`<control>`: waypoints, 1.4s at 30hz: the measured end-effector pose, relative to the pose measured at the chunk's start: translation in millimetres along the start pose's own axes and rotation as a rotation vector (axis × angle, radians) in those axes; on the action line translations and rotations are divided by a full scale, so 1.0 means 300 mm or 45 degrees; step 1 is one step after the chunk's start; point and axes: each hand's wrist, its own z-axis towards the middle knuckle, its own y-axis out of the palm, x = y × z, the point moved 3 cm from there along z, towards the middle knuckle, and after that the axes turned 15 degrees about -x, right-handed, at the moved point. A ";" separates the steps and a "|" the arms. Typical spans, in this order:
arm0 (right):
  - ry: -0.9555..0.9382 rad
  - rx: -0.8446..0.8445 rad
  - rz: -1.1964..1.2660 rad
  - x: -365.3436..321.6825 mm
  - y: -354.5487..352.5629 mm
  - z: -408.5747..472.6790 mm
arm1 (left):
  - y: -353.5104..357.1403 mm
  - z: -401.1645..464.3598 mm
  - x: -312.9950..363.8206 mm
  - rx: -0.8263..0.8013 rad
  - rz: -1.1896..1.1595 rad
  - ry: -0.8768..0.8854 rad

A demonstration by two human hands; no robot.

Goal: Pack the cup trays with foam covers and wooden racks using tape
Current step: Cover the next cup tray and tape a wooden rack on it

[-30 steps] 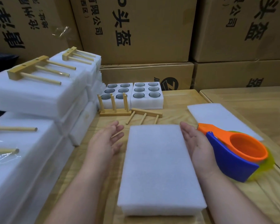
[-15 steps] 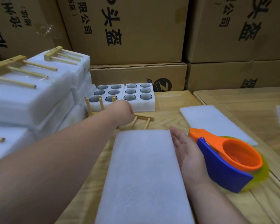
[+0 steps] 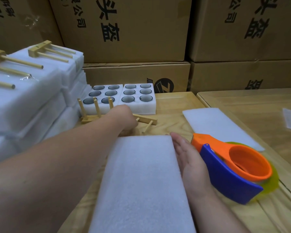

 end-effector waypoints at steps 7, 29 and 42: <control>-0.005 -0.010 -0.034 -0.002 0.003 -0.004 | -0.073 -0.043 0.011 0.264 0.043 0.040; 0.003 0.004 -0.113 -0.009 0.007 -0.024 | -0.078 -0.680 -0.181 0.635 -1.233 0.762; -0.003 0.031 -0.103 -0.008 0.018 -0.026 | -0.094 -0.732 -0.214 0.293 -0.710 0.595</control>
